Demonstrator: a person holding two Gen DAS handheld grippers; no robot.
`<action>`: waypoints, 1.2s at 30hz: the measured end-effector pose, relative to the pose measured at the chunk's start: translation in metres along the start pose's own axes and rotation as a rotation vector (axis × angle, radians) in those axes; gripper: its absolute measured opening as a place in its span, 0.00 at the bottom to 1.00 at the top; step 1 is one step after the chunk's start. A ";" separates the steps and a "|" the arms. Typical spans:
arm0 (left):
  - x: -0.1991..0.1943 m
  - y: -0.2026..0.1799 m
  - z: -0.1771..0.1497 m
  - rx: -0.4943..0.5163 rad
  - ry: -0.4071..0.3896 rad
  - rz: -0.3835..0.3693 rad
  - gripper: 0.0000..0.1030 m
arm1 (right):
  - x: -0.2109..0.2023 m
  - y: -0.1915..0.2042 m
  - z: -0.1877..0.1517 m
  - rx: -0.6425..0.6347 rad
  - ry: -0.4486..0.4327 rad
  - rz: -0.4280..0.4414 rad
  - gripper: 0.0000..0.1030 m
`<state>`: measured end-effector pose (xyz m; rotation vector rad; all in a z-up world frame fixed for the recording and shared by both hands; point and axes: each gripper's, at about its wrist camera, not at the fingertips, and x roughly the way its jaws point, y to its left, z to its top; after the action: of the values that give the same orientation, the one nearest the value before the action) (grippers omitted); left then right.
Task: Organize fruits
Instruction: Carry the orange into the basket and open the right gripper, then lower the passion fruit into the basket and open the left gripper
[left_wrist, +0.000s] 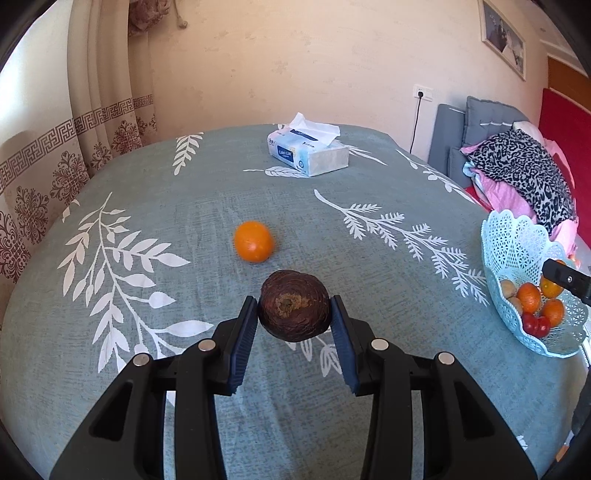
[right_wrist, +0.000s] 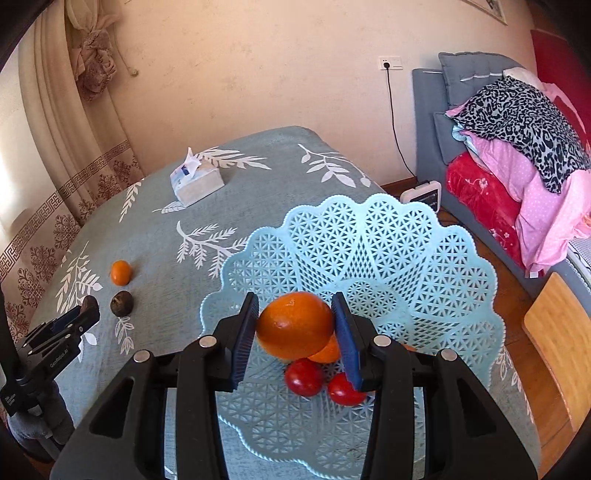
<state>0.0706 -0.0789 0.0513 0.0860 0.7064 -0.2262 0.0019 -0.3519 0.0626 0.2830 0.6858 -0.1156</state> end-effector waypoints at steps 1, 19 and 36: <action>-0.001 -0.003 0.000 0.005 0.000 -0.002 0.39 | -0.002 -0.004 0.000 0.005 -0.006 -0.008 0.41; -0.011 -0.068 0.008 0.115 -0.019 -0.055 0.39 | -0.022 -0.043 0.001 0.099 -0.090 -0.054 0.51; -0.005 -0.136 0.022 0.228 -0.032 -0.114 0.39 | -0.032 -0.082 -0.001 0.170 -0.140 -0.089 0.58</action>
<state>0.0487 -0.2134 0.0710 0.2590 0.6522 -0.4164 -0.0399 -0.4291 0.0646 0.4037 0.5507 -0.2775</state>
